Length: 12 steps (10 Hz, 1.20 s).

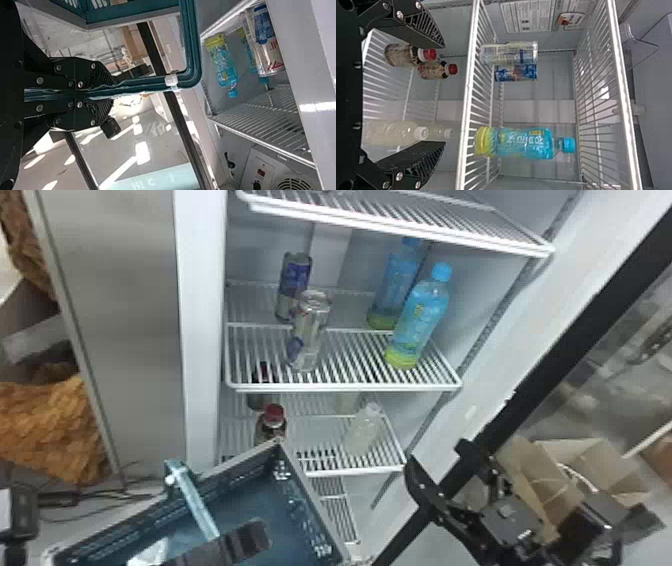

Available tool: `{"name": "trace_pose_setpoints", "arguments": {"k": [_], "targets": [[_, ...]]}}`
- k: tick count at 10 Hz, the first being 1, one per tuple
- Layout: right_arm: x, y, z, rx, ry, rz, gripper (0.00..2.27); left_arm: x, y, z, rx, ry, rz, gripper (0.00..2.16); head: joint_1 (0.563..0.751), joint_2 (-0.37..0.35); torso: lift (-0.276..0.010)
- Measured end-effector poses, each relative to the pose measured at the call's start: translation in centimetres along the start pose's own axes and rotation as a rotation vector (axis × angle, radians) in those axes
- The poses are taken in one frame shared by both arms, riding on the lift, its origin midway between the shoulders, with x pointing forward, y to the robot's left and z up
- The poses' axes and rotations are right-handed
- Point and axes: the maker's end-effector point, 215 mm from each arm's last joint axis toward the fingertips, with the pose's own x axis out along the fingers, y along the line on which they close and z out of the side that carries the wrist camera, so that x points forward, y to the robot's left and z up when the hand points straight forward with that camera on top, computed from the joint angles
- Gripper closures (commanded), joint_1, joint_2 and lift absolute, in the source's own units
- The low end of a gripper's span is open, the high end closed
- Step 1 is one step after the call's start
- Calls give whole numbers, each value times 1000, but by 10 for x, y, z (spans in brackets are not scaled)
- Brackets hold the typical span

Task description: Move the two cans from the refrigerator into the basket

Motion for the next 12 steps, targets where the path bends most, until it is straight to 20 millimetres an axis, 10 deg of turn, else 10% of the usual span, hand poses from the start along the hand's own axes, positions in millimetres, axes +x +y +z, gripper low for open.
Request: {"name": "trace_pose_setpoints", "arguments": {"k": [12], "targets": [[95,22,46,17,-135,47,190,3,-2,1,0,-4,-7,1202,695,-350,-35]]}}
